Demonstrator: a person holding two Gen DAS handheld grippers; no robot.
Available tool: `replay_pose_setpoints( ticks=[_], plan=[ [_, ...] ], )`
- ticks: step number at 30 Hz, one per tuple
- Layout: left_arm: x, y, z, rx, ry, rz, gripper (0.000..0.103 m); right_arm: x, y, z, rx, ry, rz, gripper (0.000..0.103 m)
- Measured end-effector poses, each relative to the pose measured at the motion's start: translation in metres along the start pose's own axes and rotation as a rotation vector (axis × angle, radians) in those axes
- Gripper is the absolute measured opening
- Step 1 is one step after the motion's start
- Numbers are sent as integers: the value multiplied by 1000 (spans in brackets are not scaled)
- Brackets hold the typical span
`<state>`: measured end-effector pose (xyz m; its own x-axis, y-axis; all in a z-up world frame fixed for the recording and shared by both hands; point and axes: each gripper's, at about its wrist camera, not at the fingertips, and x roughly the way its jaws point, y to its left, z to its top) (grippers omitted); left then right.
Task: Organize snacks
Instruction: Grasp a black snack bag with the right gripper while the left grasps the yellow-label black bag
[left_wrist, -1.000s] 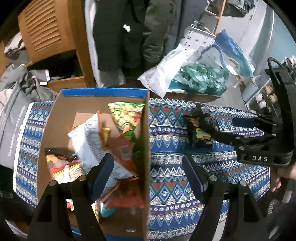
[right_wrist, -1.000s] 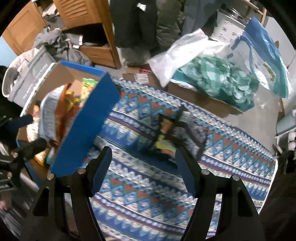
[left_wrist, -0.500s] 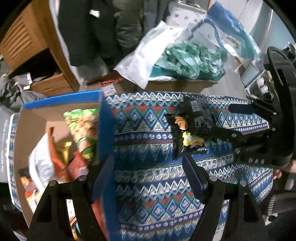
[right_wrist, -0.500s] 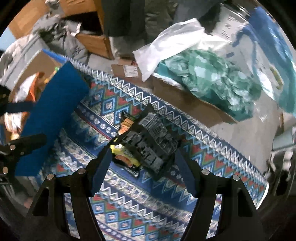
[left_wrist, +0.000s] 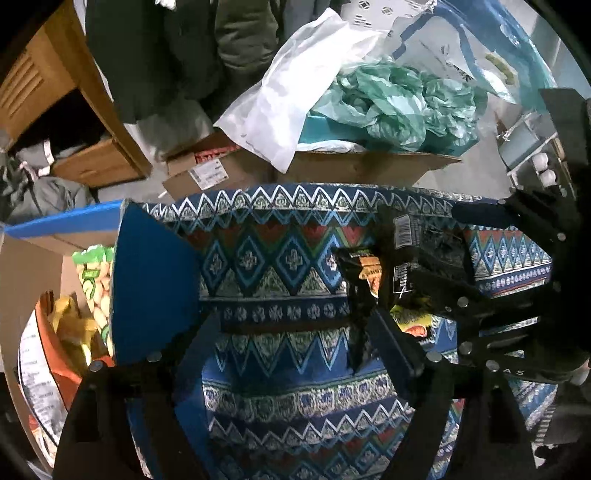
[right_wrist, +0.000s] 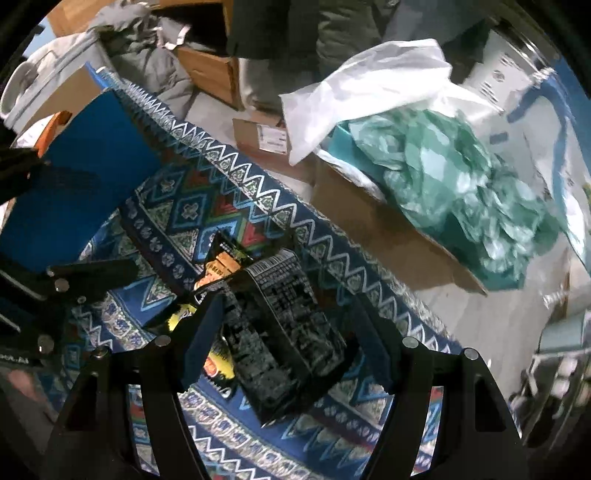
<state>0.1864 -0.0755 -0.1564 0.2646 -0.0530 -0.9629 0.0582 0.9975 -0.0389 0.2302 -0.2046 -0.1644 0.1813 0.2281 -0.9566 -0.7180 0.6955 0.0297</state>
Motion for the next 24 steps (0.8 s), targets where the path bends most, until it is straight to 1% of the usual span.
replay_pose_setpoints(
  ticks=[4, 6, 9, 12, 16, 21, 24],
  plan=[
    [3, -6, 2, 11, -4, 17, 87, 7, -6, 1, 4, -12, 21, 75],
    [3, -8, 3, 11, -6, 8, 87, 8, -8, 1, 17, -8, 31, 75],
    [4, -10, 3, 12, 9, -34, 87, 12, -16, -1, 94, 20, 58, 75],
    [4, -12, 3, 11, 2, -29, 87, 11, -24, -9, 184, 49, 57, 74],
    [8, -15, 0, 2, 15, -44, 87, 6, -35, -26, 306, 74, 17, 74],
    [14, -23, -5, -4, 37, -68, 87, 7, -51, -62, 440, 147, -59, 74],
    [19, -29, -6, -7, 54, -81, 87, 2, -58, -84, 504, 168, -81, 74]
  ],
)
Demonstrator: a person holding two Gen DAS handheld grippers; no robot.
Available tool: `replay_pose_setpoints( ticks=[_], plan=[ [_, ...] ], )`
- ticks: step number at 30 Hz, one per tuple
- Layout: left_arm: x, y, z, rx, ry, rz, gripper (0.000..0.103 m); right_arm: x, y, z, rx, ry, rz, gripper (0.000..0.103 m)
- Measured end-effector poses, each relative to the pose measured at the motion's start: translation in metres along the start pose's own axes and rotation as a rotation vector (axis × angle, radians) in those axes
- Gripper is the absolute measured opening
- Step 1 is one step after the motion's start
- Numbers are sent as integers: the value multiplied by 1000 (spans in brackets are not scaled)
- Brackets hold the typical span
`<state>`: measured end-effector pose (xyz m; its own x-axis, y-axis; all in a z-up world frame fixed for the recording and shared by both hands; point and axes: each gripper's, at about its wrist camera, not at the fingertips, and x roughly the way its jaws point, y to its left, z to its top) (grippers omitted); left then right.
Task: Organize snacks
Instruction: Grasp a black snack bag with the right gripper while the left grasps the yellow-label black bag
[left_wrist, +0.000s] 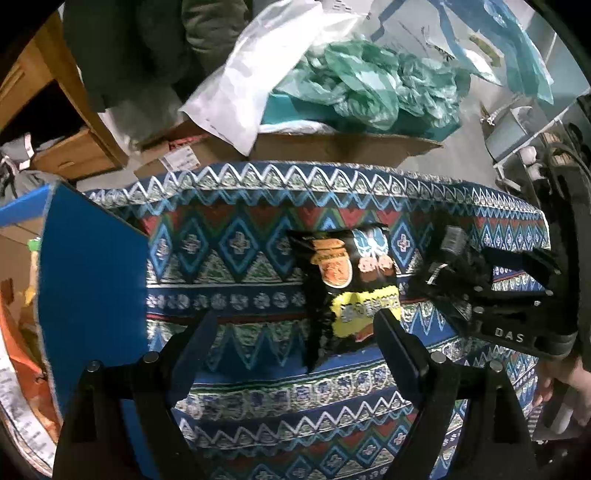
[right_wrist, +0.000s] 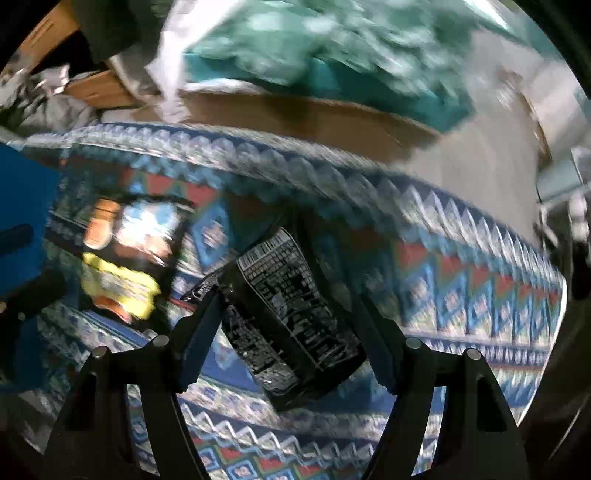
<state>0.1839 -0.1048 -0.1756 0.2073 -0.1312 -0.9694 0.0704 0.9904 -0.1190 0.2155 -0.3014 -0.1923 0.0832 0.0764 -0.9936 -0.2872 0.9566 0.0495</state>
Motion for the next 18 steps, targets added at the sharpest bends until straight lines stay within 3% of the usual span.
replay_pose_setpoints(
  ticks=[2, 5, 10, 18],
  plan=[
    [4, -2, -1, -13, 12, -14, 87, -5, -8, -7, 2, -12, 18, 74],
    [8, -3, -2, -44, 24, -41, 87, -17, -11, -18, -90, -72, 32, 80],
    [14, -1, -2, -110, 42, -83, 87, -29, -7, -25, -237, -137, 30, 80],
    [22, -5, -3, -164, 51, -116, 87, -11, -4, -25, -307, -104, 38, 80]
  ],
)
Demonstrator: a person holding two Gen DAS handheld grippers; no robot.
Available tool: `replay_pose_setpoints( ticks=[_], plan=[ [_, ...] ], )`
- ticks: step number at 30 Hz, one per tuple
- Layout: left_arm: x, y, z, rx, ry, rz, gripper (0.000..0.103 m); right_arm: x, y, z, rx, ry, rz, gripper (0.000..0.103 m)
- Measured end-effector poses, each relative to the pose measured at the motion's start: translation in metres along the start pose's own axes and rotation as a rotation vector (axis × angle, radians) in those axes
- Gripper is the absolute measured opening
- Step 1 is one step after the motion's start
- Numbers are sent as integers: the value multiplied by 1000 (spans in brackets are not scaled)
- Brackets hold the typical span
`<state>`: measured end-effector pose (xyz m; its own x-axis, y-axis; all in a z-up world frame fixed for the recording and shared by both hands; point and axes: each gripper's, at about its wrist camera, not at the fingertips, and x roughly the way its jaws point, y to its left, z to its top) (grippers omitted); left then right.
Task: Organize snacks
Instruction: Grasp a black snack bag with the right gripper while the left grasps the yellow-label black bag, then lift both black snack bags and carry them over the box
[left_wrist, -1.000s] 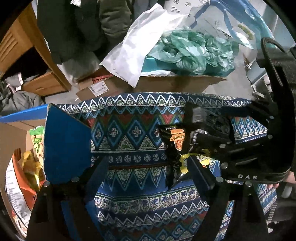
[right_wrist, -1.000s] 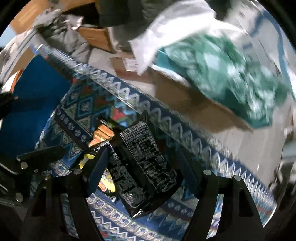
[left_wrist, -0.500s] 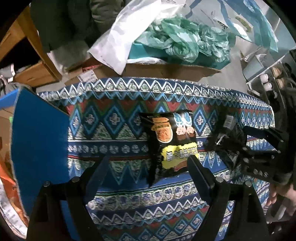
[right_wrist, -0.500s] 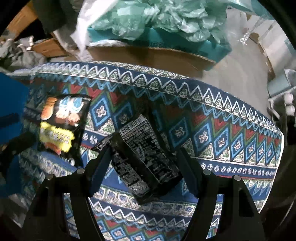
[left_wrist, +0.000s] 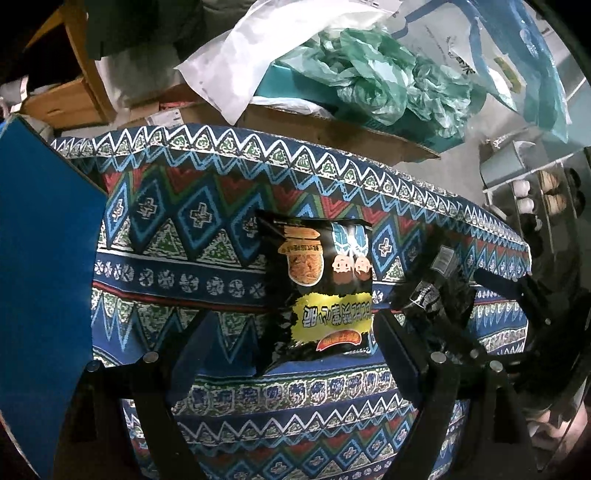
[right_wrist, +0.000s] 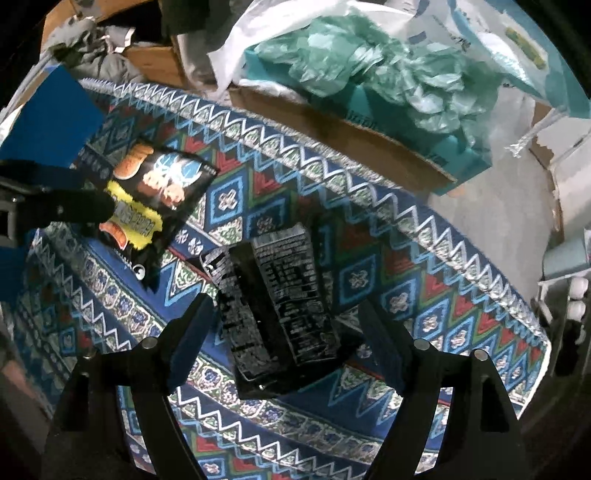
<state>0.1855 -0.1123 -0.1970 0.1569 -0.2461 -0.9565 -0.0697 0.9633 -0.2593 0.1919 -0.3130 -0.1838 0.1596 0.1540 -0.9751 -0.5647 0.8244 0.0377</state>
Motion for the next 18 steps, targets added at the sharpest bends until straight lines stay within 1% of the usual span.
replay_pose_setpoints(
  ticks=[3, 7, 9, 10, 13, 16, 17, 18],
  plan=[
    [7, -5, -1, 5, 15, -2, 87, 9, 7, 0, -26, 8, 1, 80],
    [15, -11, -3, 2, 23, 2, 87, 27, 14, 1, -65, 44, -39, 80],
    [18, -14, -3, 0, 31, 2, 87, 37, 13, 0, -51, 81, -51, 80],
    [20, -15, -3, -2, 35, -2, 87, 35, 9, -1, -34, 68, -47, 80],
    [23, -18, -2, -6, 37, -6, 87, 34, 3, 1, 8, 70, -40, 79],
    [26, -19, 0, -10, 39, 3, 87, 35, -2, 5, 64, 66, -49, 69],
    [26, -20, 0, -14, 37, 5, 89, 33, -4, 6, 81, 61, -51, 66],
    [26, -21, 0, -16, 33, 5, 90, 33, -8, 8, 113, 63, -30, 66]
  ],
)
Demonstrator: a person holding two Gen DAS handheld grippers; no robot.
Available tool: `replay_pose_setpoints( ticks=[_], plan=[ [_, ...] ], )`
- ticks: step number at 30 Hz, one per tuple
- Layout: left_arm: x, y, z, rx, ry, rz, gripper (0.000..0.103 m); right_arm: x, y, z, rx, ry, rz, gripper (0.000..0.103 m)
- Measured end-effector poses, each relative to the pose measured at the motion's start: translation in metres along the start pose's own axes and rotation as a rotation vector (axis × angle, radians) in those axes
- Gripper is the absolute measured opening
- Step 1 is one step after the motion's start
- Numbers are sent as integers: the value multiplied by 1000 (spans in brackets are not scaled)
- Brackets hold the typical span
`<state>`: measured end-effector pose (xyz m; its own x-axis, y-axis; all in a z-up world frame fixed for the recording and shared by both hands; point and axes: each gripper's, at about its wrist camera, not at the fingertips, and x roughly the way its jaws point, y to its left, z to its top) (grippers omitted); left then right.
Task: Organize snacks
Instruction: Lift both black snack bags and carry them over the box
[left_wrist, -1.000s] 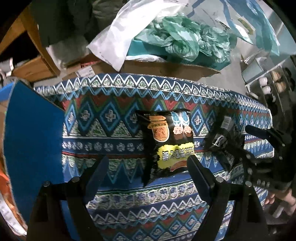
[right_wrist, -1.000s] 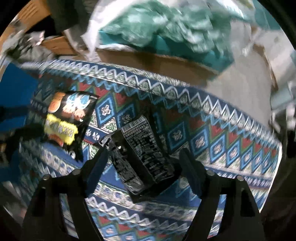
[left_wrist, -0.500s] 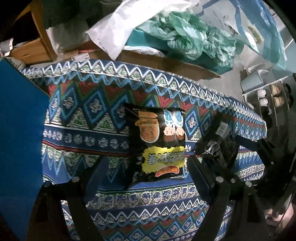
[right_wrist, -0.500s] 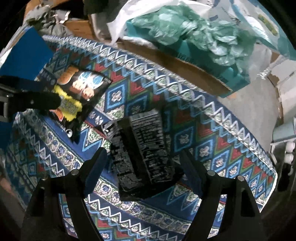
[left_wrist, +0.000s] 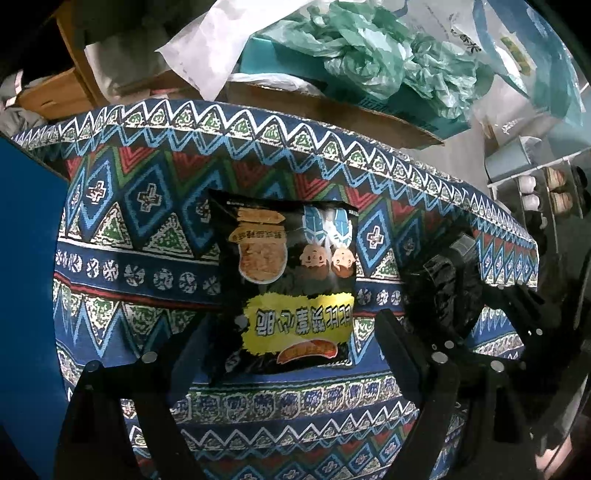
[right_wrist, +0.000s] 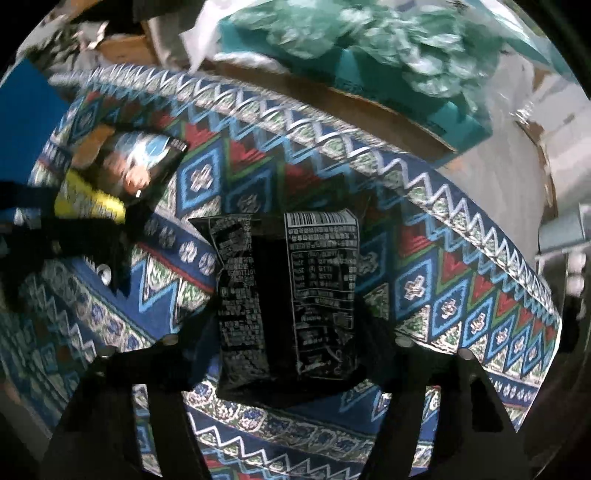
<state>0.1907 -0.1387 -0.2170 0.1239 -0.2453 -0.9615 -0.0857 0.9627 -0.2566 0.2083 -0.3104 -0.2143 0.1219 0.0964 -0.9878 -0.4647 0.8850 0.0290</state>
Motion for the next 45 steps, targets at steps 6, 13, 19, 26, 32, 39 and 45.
replay_pose_setpoints(
  ticks=[6, 13, 19, 26, 32, 39, 45],
  plan=[
    [6, -14, -1, 30, -27, 34, 90, -3, -6, -2, 61, 13, 16, 65],
    [7, -26, -11, 110, -72, 89, 69, -22, 1, -19, 87, -5, 33, 65],
    [4, -23, -13, 114, -79, 97, 59, -35, -7, -27, 124, -20, 32, 65],
    [-9, -8, -25, 145, -86, 106, 58, -54, -11, -23, 172, -60, 31, 65],
    [-37, -4, -41, 181, -130, 99, 58, -72, -5, -19, 198, -95, 7, 65],
    [-75, 1, -55, 203, -170, 78, 58, -99, 8, -15, 208, -138, 9, 65],
    [-108, 10, -68, 216, -216, 71, 58, -125, 32, -13, 194, -175, 26, 65]
  ],
)
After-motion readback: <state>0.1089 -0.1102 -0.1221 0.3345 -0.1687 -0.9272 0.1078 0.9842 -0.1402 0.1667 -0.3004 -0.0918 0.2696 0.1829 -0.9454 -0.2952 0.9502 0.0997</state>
